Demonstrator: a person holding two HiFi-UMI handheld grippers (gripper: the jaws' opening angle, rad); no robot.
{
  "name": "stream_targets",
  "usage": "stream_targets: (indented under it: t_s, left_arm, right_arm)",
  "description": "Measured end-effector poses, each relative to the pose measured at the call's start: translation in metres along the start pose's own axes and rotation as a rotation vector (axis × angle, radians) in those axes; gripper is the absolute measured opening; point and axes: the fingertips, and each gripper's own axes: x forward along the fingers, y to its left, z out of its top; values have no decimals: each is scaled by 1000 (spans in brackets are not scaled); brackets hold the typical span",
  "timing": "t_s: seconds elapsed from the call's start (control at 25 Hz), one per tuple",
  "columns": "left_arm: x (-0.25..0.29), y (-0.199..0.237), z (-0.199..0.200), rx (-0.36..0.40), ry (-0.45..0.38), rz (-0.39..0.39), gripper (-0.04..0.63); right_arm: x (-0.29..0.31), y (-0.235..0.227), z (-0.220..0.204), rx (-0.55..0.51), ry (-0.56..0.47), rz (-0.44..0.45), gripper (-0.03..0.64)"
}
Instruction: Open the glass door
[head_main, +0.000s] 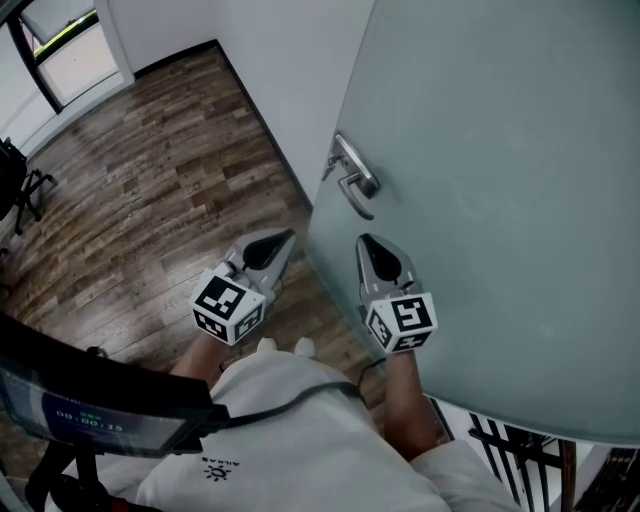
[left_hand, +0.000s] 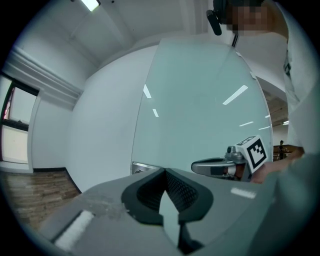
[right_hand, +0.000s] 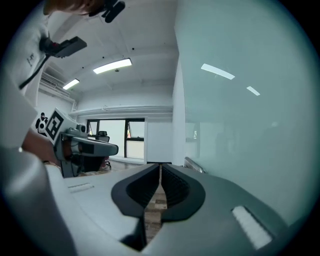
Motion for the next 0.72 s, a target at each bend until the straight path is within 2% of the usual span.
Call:
stream_targets:
  t_s: [0.2,0.32,0.72]
  left_arm:
    - [-8,-16,17,-6,-41,-23,5]
    - [-15,-22,27,-2,-58,-35,5]
    - [-22,-16,23,-8,-58,-11,5]
  right_arm:
    - [-24,24,20,62,-58,-2,15]
    - [-31,38,31,41,-70,3,15]
    - [-29,29,34,38,-74,-29,9]
